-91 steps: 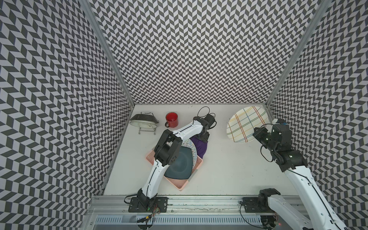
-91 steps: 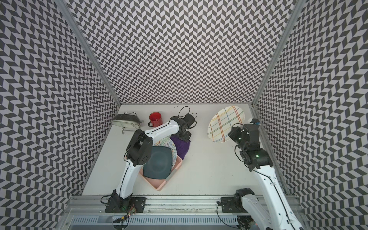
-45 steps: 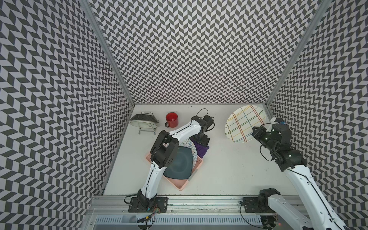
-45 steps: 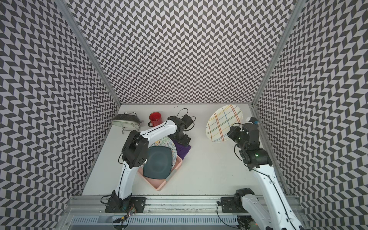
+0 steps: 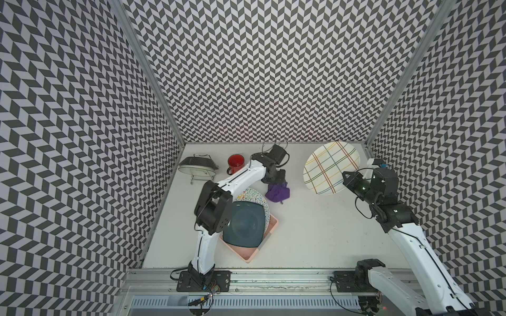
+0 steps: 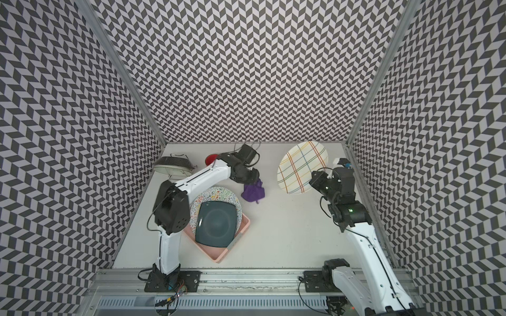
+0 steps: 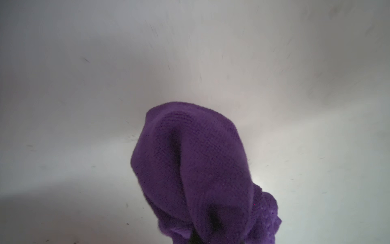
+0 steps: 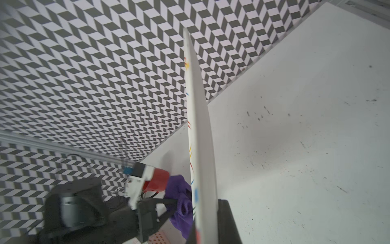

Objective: Wipe the wet plate dry
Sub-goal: Pick up the towel at the center of the board, then wipe the plate with towel.

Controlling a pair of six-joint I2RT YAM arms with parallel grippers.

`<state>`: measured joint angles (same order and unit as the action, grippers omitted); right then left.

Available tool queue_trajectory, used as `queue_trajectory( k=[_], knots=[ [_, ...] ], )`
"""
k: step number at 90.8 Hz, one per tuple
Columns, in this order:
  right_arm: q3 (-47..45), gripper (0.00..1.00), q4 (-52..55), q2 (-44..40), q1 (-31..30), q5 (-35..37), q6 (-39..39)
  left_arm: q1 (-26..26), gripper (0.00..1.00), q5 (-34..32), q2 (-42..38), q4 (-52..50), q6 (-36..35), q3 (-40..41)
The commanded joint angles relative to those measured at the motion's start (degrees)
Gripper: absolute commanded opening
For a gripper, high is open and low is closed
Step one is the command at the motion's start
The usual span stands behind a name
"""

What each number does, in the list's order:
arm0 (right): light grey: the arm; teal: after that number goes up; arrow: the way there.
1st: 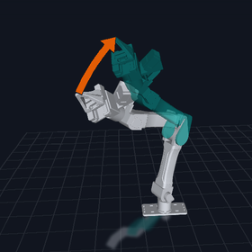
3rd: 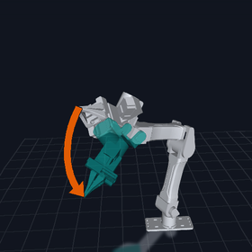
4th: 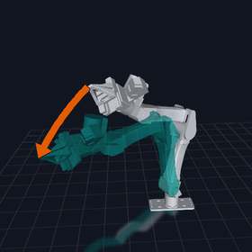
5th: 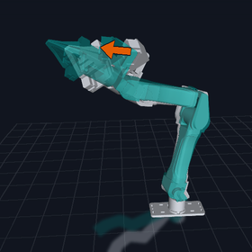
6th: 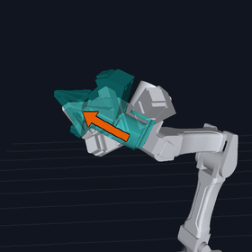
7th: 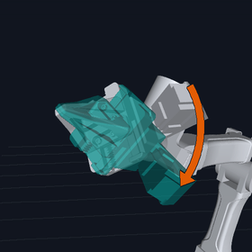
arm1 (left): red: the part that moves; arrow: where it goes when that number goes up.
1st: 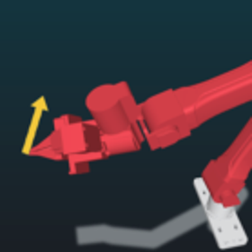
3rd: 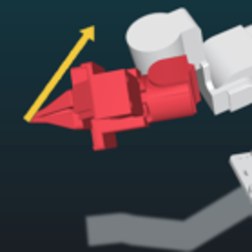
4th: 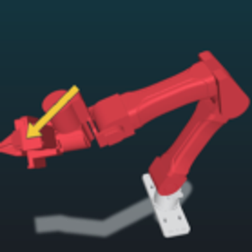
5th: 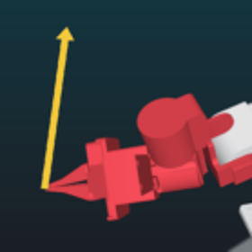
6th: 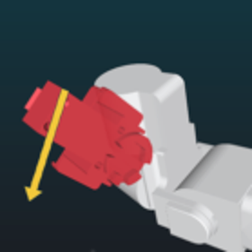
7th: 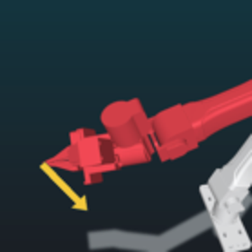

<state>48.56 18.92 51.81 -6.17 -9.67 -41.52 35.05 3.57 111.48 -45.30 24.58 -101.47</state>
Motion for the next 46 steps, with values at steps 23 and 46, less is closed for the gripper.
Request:
queue_trajectory(
  k=[23,46],
  knots=[
    [-2.7,0.0,-36.5,5.5,-3.0,-25.4,-14.5,0.3,0.0,8.5,-12.1,10.6,1.1,4.2],
    [0.3,0.0,-46.2,9.5,-4.4,-23.8,-22.0,10.0,0.0,12.5,-11.6,15.6,0.8,7.2]
  ],
)
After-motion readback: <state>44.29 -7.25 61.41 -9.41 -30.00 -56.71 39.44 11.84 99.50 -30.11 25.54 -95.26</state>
